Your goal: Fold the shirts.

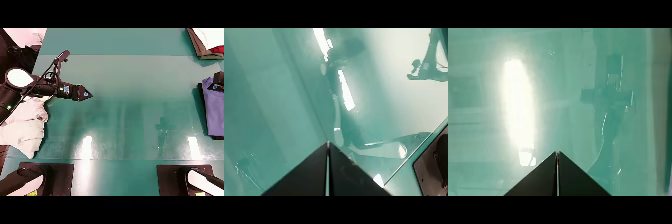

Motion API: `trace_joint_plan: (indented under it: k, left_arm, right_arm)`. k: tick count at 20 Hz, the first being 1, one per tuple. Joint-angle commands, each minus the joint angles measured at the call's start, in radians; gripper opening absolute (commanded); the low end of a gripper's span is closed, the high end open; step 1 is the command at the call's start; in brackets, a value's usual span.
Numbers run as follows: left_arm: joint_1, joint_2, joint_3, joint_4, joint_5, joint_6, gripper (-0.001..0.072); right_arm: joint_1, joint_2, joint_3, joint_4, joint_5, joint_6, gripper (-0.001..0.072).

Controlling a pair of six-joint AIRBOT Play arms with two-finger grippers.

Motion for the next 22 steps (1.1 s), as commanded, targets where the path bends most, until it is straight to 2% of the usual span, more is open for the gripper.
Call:
trace_joint_plan:
  k: [1, 11, 15, 16, 18, 20, 22]
  left_arm:
    - [0.001, 0.001, 0.0, 0.0, 0.0, 0.0, 0.0022]
    - [0.001, 0.001, 0.001, 0.0, 0.001, 0.0, 0.0023]
    - [0.005, 0.001, 0.007, 0.012, 0.139, 0.027, 0.0026]
    - [0.021, 0.001, 0.032, 0.068, 0.158, 0.027, 0.0055]
    - [0.08, 0.001, 0.119, 0.267, 0.165, 0.015, 0.0056]
    - [0.15, 0.001, 0.202, 0.515, 0.164, -0.048, 0.0056]
    - [0.23, 0.001, 0.229, 0.69, 0.164, -0.121, 0.0057]
  right_arm:
    - [0.004, 0.001, 0.0, 0.001, 0.002, -0.001, 0.0019]
    - [0.004, 0.001, 0.0, 0.002, 0.015, 0.0, 0.0019]
    - [0.004, 0.001, 0.0, 0.002, 0.018, 0.0, 0.0019]
    - [0.004, 0.001, 0.0, 0.003, 0.021, 0.0, 0.0019]
    - [0.004, 0.001, 0.0, 0.007, 0.02, 0.0, 0.0019]
    - [0.004, 0.001, 0.0, 0.008, 0.02, 0.0, 0.0019]
    - [0.004, 0.001, 0.0, 0.008, 0.019, 0.0, 0.0019]
